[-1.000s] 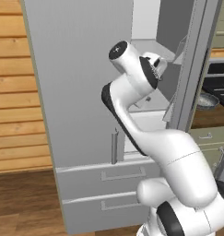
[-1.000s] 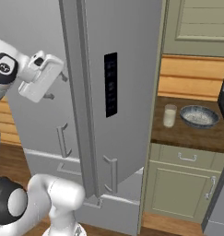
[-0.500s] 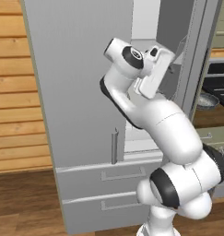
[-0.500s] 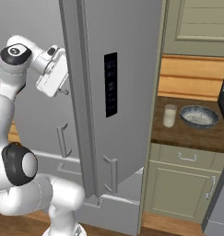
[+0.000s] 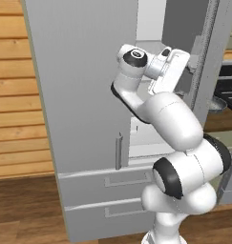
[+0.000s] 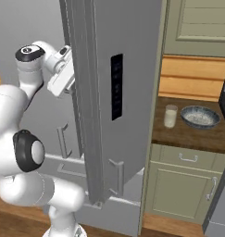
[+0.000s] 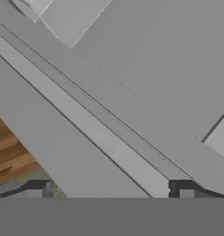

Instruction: Grab a lemon wedge from the fridge and one ice cube from the ice bowl, and put them in the glass of lemonade.

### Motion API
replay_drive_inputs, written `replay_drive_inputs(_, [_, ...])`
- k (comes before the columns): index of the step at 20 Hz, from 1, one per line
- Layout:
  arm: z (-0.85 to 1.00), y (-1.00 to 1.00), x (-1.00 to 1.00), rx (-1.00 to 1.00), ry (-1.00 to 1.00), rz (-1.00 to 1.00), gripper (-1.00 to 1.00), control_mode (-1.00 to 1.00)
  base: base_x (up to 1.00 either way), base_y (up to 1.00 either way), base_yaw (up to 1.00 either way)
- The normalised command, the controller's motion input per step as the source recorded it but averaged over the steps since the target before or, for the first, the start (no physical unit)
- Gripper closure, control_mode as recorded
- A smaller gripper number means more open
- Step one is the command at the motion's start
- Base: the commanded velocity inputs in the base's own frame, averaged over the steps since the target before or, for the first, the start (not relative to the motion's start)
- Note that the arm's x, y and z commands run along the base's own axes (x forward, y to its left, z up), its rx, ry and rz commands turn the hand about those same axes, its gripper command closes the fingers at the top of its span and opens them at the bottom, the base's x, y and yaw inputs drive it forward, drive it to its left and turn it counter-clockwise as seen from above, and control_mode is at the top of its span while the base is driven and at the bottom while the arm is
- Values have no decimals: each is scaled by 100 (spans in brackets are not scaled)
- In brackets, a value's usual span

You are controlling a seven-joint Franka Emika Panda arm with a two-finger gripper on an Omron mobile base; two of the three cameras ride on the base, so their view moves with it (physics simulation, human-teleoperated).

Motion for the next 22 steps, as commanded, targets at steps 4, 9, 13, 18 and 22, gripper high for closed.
replay_drive_inputs(4, [19,-76,-64,-1,23,-28,-100,-100,0,0,0])
replay_drive_inputs(9, [21,-77,-52,-4,22,-27,-100,-100,0,0,0])
replay_drive_inputs(13, [34,-39,-14,-10,16,-21,-100,-100,0,0,0])
replay_drive_inputs(18, [38,20,0,-17,13,-14,-100,-100,0,0,0])
replay_drive_inputs(22, [60,89,-1,-22,2,-11,-100,-100,0,0,0])
